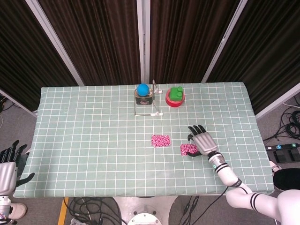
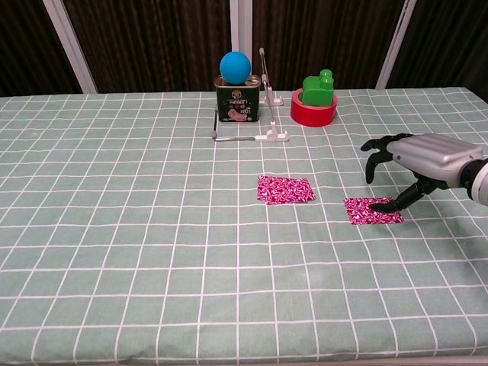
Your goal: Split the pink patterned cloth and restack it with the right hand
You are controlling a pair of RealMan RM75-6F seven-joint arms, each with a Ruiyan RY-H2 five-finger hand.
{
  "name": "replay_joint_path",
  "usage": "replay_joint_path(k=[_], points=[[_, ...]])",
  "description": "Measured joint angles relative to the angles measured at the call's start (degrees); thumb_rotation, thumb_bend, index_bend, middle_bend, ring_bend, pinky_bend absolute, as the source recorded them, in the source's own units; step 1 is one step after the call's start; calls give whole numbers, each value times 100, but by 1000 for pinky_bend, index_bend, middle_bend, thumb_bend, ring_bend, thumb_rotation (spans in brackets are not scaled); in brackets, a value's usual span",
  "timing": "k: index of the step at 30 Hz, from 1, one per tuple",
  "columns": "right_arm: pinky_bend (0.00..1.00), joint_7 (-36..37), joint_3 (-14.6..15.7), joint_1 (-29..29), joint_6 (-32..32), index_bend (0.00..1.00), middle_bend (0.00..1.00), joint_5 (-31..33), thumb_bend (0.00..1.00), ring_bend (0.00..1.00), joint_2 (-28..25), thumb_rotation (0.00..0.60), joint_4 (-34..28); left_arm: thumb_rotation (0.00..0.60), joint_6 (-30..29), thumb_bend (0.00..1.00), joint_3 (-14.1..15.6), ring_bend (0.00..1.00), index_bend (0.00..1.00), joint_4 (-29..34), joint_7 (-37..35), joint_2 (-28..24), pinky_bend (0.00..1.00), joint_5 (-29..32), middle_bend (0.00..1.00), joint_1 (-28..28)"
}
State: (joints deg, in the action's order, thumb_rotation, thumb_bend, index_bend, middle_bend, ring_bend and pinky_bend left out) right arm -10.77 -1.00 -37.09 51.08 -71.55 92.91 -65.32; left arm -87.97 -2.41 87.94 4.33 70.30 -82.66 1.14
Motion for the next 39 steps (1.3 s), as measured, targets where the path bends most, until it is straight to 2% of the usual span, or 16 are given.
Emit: replay_joint_path(k=[6, 9, 13, 15, 30, 35, 39], points=[[0, 108, 52, 55, -26, 352, 57, -210, 106, 0, 203, 337, 337, 600, -6, 61, 9, 133, 185, 67, 53, -27, 151, 18, 131, 10], [0, 142, 78, 73, -28, 349, 57, -320, 62, 0, 258, 339, 412, 600, -8, 60, 8, 133, 185, 75, 60, -38, 151, 29, 131, 14], [0, 183, 97, 114, 33, 347, 56, -461, 48, 0, 292, 395, 490, 600, -15, 60, 9, 133, 185, 68, 50, -49, 151, 24, 131, 15], [0, 179, 91, 127, 36, 347, 56, -484, 49, 0, 299, 401, 522, 600, -14, 61, 7, 133, 185, 70, 49, -50, 151, 23, 131, 11], [0, 143, 15, 116, -166, 347, 56, -547, 56, 0, 389, 407, 686, 600, 1, 60, 13, 133, 185, 39, 34, -34, 151, 48, 131, 14], [0, 133, -7, 143, -166, 381, 61, -559, 89, 0, 397, 443, 699, 600, 4, 61, 18, 133, 185, 7, 14, -19, 151, 38, 131, 11], [0, 114, -26, 173, -125, 412, 73, -563, 100, 0, 405, 499, 701, 600, -4, 60, 20, 133, 185, -10, -1, -13, 151, 37, 131, 16]])
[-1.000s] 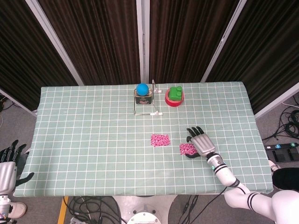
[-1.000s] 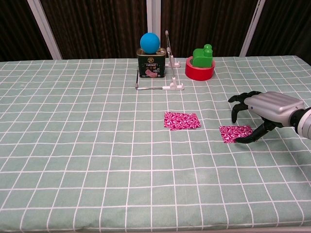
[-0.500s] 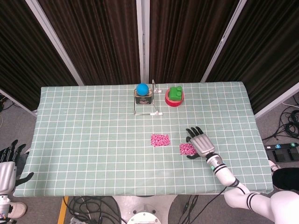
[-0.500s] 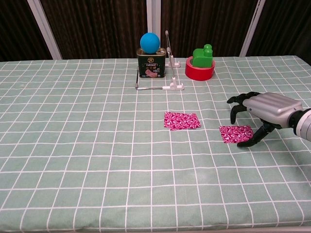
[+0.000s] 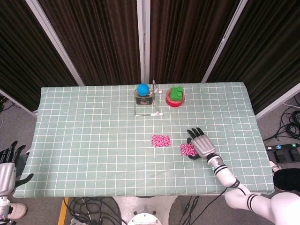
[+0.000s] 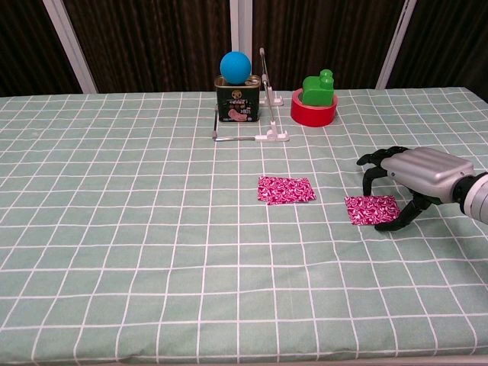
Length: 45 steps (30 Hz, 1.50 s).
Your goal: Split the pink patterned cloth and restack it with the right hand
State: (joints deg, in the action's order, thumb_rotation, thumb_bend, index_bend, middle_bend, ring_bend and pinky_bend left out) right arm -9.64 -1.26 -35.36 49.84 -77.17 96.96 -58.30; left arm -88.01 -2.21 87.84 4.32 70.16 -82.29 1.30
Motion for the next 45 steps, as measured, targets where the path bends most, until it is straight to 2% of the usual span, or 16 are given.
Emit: replay_joint_path(k=[8, 15, 20, 24, 30, 37, 45], points=[[0, -19, -70, 33, 76, 419, 77, -16, 100, 0, -12, 524, -40, 600, -21, 60, 12, 133, 185, -26, -31, 2, 151, -4, 131, 21], [0, 23, -233, -28, 142, 416, 76, -19, 100, 0, -137, 519, -319, 600, -25, 61, 11, 133, 185, -32, -51, -4, 151, -14, 131, 23], [0, -65, -463, -208, 18, 394, 73, 130, 101, 0, -163, 516, -700, 600, -13, 60, 14, 133, 185, -45, -72, 14, 151, -34, 131, 9], [0, -377, -678, -422, -192, 385, 69, 458, 101, 0, 31, 512, -780, 600, -15, 60, 10, 133, 185, -61, -91, 18, 151, -51, 131, 1], [0, -881, -978, -808, -573, 365, 56, 1114, 101, 0, 557, 512, -563, 600, 2, 61, 15, 133, 185, -88, -131, 16, 151, -21, 131, 13], [0, -1279, -1238, -1226, -860, 355, 54, 1724, 100, 0, 1067, 516, -20, 600, 29, 60, 19, 133, 185, -132, -163, 25, 151, 14, 131, 21], [0, -1392, -1248, -1356, -942, 340, 50, 1963, 102, 0, 1232, 507, 136, 600, 66, 60, 22, 133, 185, -185, -194, 50, 151, -3, 131, -3]])
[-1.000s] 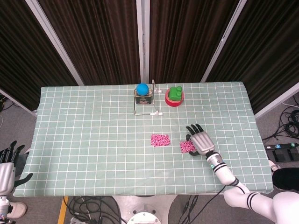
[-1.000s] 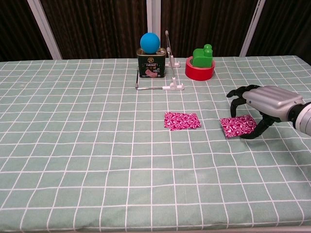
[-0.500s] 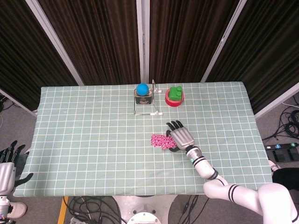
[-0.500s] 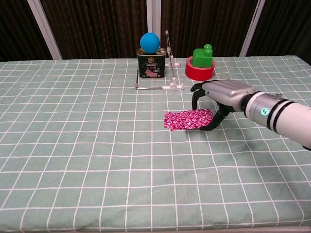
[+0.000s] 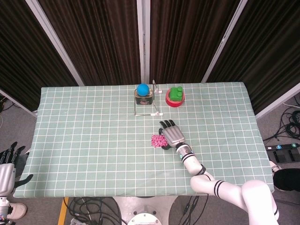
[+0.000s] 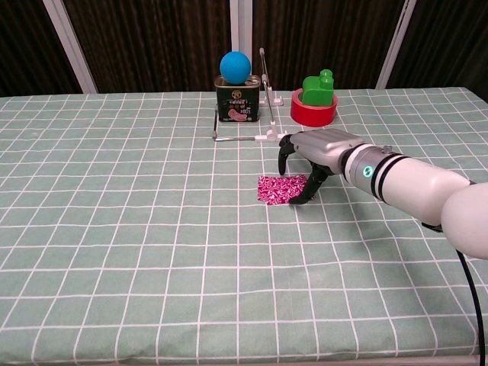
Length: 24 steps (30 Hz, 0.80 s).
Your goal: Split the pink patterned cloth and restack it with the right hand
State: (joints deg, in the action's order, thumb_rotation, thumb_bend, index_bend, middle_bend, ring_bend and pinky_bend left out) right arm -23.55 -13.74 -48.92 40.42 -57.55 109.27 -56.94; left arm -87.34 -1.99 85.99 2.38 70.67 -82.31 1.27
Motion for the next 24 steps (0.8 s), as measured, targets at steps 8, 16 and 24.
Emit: replay_joint_path(k=[8, 16, 24], points=[[0, 70, 25, -4, 75, 327, 49, -21, 99, 0, -73, 507, -155, 600, -2, 60, -8, 133, 185, 9, 10, -15, 151, 27, 131, 7], [0, 269, 160, 421, 762, 323, 68, -425, 118, 0, -984, 503, -1265, 600, -14, 61, -29, 133, 185, -33, -37, 2, 151, 30, 131, 4], [0, 599, 675, 1543, 2279, 255, 71, -1222, 150, 0, -2532, 508, -2627, 600, -54, 60, -68, 133, 185, 25, -18, 14, 151, -77, 131, -62]])
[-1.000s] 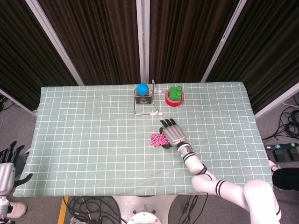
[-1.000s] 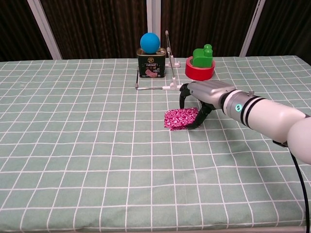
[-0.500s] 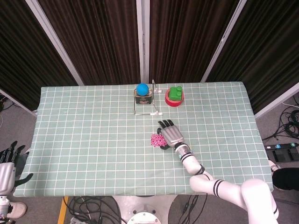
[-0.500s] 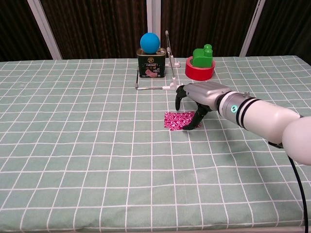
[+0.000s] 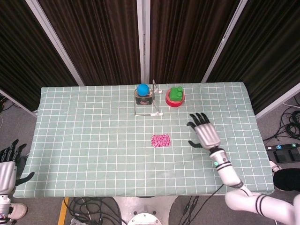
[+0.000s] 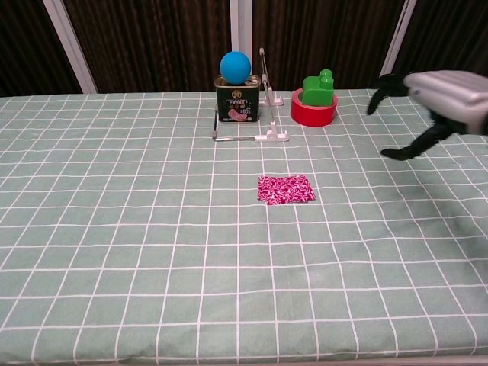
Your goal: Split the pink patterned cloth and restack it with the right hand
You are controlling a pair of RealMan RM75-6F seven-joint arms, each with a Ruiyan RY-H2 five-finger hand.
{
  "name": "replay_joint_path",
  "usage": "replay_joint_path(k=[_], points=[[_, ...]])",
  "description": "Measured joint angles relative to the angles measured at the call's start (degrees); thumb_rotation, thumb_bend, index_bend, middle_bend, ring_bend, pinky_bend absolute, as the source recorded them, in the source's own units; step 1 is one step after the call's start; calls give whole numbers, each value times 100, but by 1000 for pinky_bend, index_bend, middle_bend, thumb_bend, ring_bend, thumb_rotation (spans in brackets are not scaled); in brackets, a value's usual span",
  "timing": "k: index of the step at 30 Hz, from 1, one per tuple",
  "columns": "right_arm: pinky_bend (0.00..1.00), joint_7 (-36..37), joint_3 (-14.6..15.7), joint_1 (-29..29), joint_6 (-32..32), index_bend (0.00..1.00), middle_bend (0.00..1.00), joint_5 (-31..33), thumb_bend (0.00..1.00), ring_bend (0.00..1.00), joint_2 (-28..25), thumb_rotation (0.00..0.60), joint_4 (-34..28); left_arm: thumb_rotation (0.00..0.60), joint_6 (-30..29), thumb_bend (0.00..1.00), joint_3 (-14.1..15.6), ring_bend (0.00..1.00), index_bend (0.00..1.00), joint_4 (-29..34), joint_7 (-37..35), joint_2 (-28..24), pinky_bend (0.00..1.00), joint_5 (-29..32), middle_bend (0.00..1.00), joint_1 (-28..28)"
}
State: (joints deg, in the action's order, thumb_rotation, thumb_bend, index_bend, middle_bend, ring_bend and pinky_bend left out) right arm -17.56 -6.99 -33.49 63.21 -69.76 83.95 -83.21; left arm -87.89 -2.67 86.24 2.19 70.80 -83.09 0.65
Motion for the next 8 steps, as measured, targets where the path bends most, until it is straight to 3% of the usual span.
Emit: replay_joint_path(k=[4, 8], points=[[0, 430, 364, 691, 874, 246, 68, -565, 151, 0, -757, 505, -481, 600, -13, 60, -17, 133, 185, 114, 67, -20, 151, -48, 131, -39], [0, 838, 709, 1316, 1626, 243, 65, -1061, 149, 0, -1193, 500, -697, 600, -38, 60, -3, 133, 185, 173, 114, -32, 151, -127, 131, -60]])
